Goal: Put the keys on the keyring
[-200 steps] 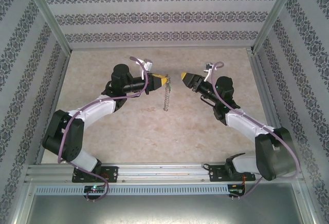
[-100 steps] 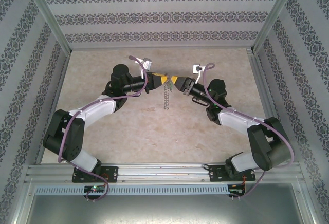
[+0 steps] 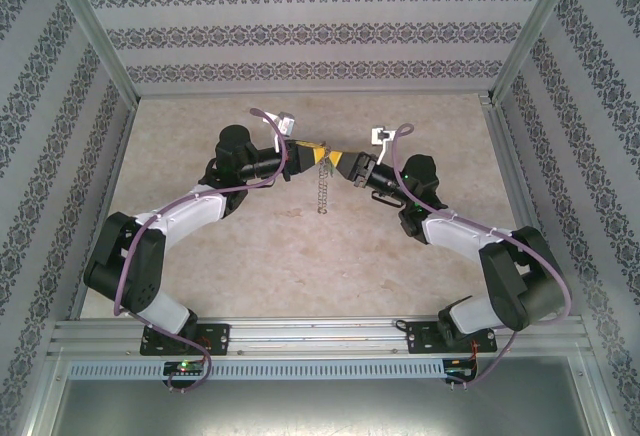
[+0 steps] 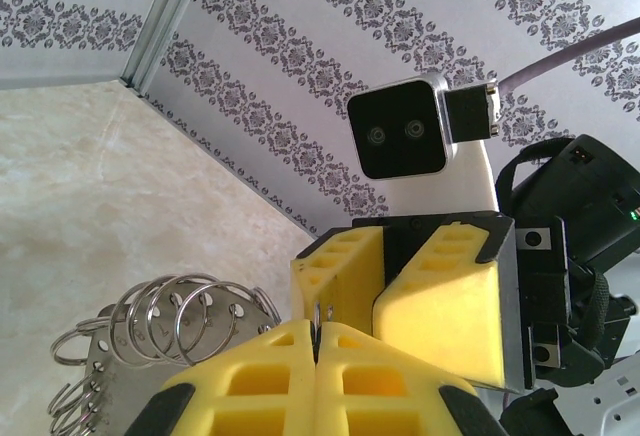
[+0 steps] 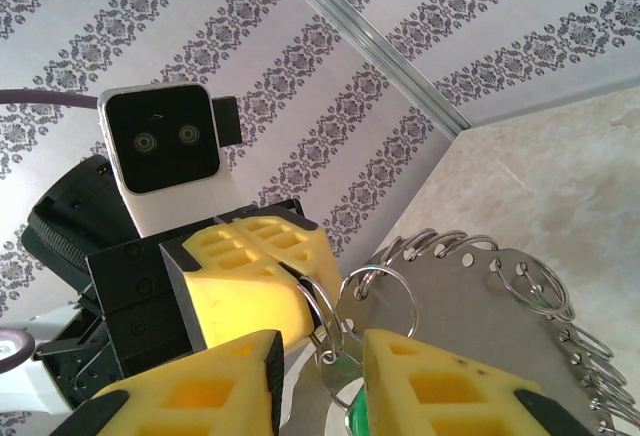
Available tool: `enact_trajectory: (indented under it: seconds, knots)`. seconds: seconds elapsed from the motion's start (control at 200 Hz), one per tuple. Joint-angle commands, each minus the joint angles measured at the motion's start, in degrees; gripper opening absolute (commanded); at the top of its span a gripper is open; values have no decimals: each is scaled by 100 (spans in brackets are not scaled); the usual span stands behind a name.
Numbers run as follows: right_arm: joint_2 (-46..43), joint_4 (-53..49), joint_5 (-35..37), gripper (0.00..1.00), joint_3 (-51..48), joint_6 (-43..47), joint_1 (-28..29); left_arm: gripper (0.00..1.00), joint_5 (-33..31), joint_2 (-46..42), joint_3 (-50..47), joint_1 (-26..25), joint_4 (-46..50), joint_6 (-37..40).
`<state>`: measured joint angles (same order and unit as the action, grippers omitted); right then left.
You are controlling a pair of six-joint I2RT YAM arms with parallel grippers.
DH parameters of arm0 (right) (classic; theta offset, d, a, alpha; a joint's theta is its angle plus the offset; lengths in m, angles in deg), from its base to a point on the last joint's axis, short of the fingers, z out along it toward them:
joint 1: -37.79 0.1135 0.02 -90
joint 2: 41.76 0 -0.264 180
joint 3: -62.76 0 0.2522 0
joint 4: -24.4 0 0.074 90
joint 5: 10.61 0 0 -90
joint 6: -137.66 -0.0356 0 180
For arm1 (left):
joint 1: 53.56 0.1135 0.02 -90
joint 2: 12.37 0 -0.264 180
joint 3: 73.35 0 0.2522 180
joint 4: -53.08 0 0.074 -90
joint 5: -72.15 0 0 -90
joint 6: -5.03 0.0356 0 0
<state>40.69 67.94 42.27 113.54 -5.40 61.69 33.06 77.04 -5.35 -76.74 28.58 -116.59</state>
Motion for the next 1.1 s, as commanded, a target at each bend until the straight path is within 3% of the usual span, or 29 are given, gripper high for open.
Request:
enact_trajectory:
  seconds: [0.0,0.505,1.094]
  knots:
    - [74,326,-133,29,179,15,93,0,91,34,40,-11,-507,-44]
    - [166,308,-120,26,349,24,134,0,145,22,15,-12,-518,-55]
    - [257,291,-240,0,411,59,143,0,158,16,16,-11,-489,-29]
